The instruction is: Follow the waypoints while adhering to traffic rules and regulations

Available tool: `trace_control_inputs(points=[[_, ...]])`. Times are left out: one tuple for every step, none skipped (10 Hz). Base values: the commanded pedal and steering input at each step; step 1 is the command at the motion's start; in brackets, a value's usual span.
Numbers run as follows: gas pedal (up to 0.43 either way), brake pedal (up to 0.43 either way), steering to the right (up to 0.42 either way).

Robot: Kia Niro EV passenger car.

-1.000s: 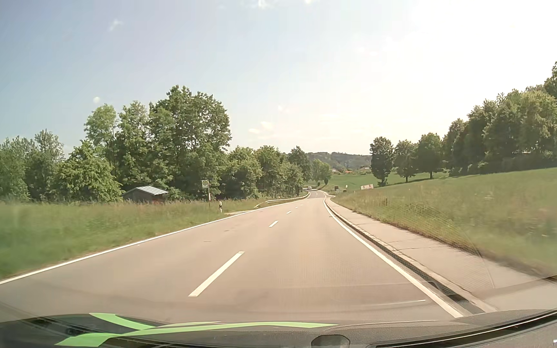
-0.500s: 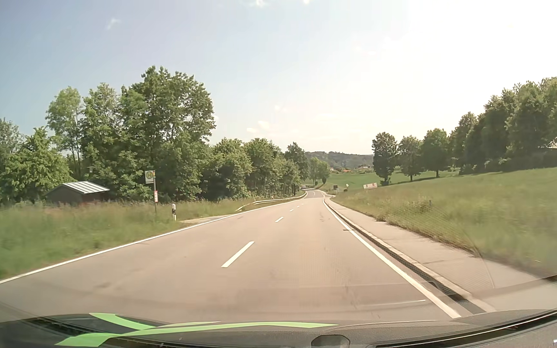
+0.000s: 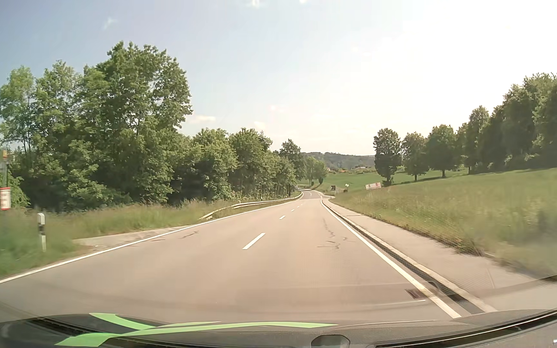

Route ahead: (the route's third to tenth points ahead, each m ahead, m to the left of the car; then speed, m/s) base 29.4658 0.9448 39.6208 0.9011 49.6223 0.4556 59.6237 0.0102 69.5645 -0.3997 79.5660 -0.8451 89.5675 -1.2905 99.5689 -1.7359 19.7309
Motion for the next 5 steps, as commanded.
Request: trace_control_inputs(points=[[0.0,0.0,0.005],[0.0,0.0,0.005],[0.0,0.0,0.005],[0.0,0.006,0.005],[0.0,0.061,0.005]])
